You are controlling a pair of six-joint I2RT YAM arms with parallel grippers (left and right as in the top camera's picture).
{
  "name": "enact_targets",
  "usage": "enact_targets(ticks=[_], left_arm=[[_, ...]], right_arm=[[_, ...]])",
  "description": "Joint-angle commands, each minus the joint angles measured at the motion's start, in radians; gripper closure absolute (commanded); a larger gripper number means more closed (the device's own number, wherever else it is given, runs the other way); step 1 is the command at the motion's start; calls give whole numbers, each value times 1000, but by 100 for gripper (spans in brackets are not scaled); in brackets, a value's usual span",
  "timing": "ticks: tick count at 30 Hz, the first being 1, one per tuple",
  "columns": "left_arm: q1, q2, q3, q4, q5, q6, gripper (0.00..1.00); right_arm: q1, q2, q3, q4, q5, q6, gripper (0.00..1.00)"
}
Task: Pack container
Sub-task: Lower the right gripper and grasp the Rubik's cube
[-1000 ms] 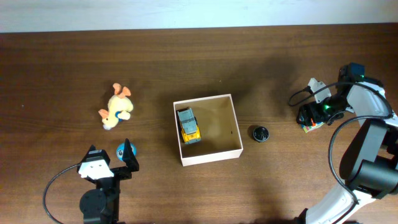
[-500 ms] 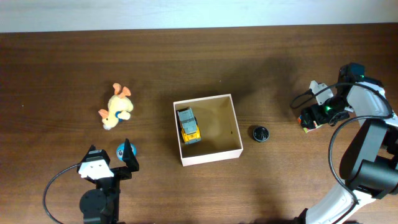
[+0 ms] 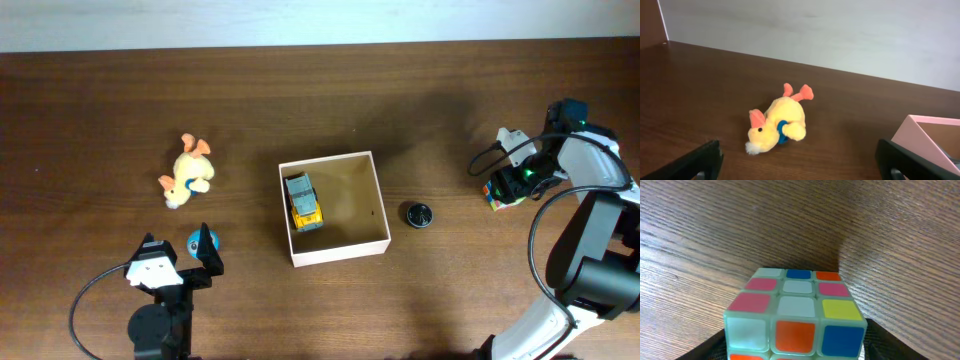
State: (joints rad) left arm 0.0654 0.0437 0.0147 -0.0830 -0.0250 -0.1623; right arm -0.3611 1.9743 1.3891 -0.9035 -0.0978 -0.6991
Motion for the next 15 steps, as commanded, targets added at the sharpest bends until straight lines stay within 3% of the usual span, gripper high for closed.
enact_targets(ticks=[1,2,15], left_arm=[[6,-7,-6,0,14,-5,1],[6,-7,-6,0,14,-5,1],[6,-7,-6,0,14,-5,1]], right_arm=[[1,13,-6,3,-10,0,35],[0,13,-6,3,-28,0,39],[0,13,-6,2,-168,0,41]])
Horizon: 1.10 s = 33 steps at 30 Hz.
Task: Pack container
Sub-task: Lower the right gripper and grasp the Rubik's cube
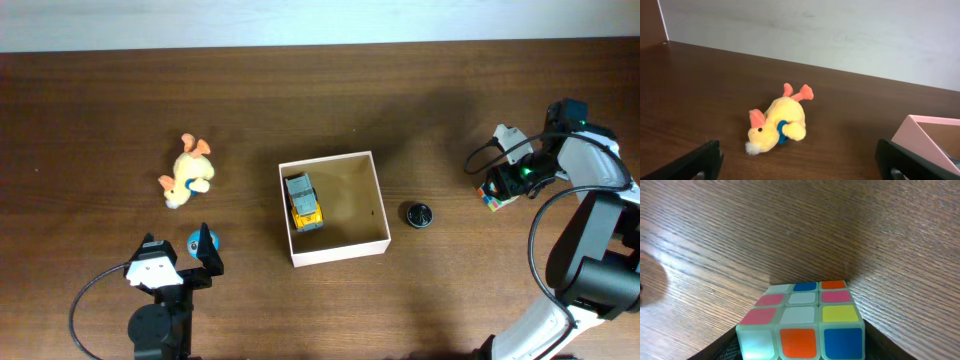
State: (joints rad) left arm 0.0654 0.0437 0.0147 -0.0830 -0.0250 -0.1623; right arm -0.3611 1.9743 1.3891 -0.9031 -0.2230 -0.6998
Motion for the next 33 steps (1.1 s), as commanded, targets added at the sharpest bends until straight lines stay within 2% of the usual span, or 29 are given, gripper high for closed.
enact_targets(ticks=[1,2,11,21,24,27,33], left_arm=[[6,-8,-6,0,14,-5,1],[6,-7,-6,0,14,-5,1],[6,-8,-6,0,14,-5,1],[6,-7,-6,0,14,-5,1],[6,-7,-6,0,14,-5,1],[6,-7,-6,0,14,-5,1],[6,-8,-6,0,14,-5,1]], right_arm=[[0,13,-6,0,-43,1,44],[0,13,-6,0,-43,1,47],[0,13,-6,-8,-43,11,47],[0,13,-5,23,-43,223,50],[0,13,-5,47,-43,323,57],[1,13,-5,66,-43,406,57],[1,13,-5,70,-43,433,58]])
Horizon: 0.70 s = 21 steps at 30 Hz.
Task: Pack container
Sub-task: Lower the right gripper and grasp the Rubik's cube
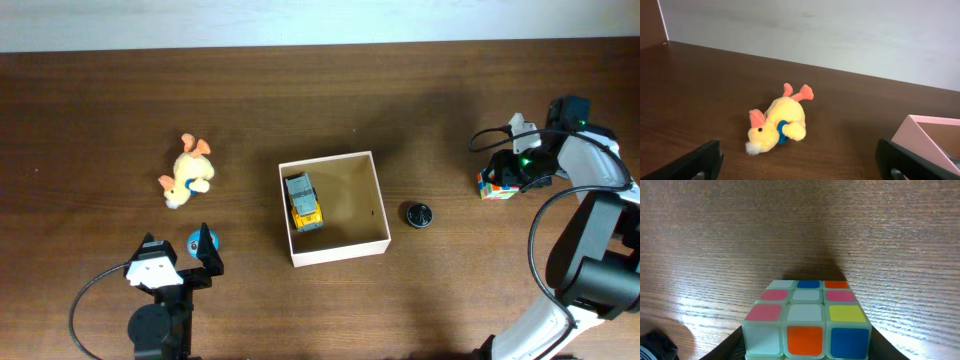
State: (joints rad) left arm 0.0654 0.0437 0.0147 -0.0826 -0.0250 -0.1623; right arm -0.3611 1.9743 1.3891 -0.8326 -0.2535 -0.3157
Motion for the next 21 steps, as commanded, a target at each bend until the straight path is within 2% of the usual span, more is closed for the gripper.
enact_targets(ticks=[1,9,21], left_arm=[[6,-7,-6,-1,14,-5,1],[6,-7,-6,-1,14,-5,1],[6,-7,-6,-1,14,-5,1]], right_arm=[[1,13,-5,-1,-12,49,58],[1,13,-5,5,-5,149,58],[1,13,-5,-4,-19,150,60]])
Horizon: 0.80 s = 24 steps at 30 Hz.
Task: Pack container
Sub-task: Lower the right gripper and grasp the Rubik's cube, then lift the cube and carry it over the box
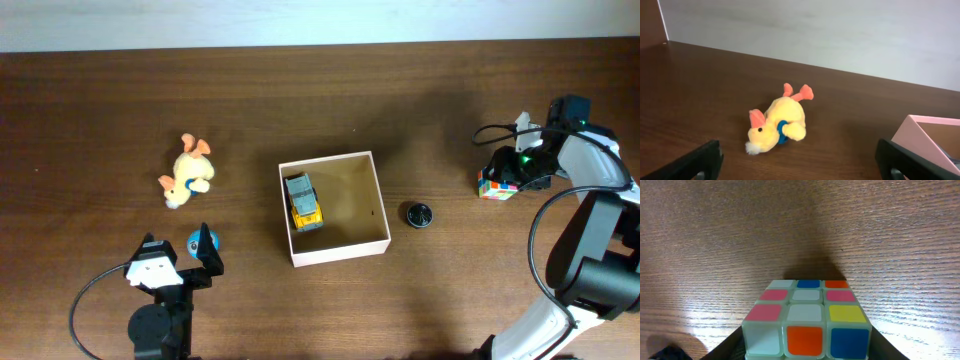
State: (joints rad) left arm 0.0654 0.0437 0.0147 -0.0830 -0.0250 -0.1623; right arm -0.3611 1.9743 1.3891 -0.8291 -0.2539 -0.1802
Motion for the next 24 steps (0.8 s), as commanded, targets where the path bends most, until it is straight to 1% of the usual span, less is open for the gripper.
enact_targets(ticks=[1,11,24], left_arm=[[6,-8,-6,0,14,-5,1],[6,-8,-6,0,14,-5,1],[6,-7,-6,0,14,-5,1]], right_arm=[[1,13,-5,-7,-27,14,60],[1,12,12,-24,-34,32,60],[14,12,175,-204,-99,32,60]])
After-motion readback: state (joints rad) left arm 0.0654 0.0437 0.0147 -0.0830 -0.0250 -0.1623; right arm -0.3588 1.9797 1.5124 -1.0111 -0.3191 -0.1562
